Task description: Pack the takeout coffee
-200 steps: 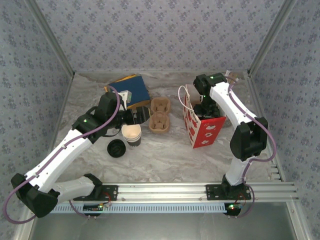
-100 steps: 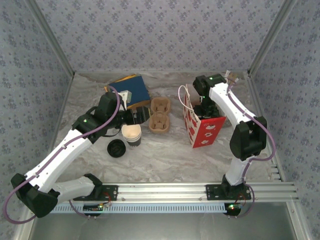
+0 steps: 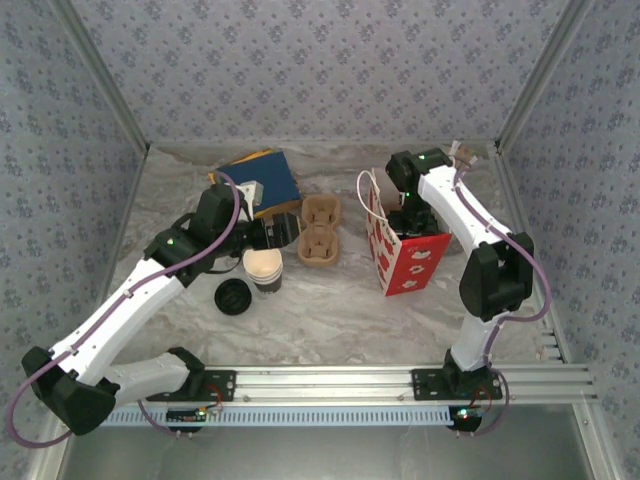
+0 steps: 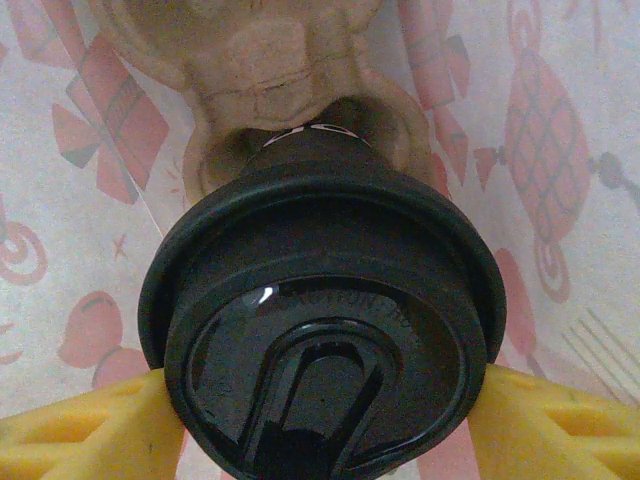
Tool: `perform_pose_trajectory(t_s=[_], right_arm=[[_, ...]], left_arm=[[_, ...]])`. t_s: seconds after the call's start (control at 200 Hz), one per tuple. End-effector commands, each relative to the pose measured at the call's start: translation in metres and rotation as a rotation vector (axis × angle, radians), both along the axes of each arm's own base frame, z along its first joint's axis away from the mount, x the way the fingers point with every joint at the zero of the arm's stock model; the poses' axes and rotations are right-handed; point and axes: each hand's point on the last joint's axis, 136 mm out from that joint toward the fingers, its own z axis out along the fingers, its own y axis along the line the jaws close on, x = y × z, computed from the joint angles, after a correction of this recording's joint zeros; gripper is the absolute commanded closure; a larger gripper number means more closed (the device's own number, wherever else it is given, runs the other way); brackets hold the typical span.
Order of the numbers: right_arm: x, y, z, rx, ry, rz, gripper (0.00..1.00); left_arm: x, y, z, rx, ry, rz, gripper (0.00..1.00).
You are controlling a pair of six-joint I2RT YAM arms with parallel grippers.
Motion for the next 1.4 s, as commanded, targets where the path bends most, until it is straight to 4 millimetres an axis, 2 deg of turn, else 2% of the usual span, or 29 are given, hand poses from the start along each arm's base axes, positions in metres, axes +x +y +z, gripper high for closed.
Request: perform_pose_trajectory(t_s=[0.0,0.54,1.399], right_arm=[[0.000,-0.002,-0.009,-0.007,0.027,0.004,0.28],[0.001,-0.003,-0.011,-0.006,0.027,0.002,0.28],[0.003,-0.001,-0.027,-0.006,0.031,-0.003,0.28]], left_arm=[[-0.002,-0.001,0.009,-0.020,-0.008,-0.002,0.00],[-0.002,-0.001,0.008,-0.021,-0.007,-0.003,0.00],[-0.005,0.001,0.008,-0.018,-0.008,0.004,0.00]])
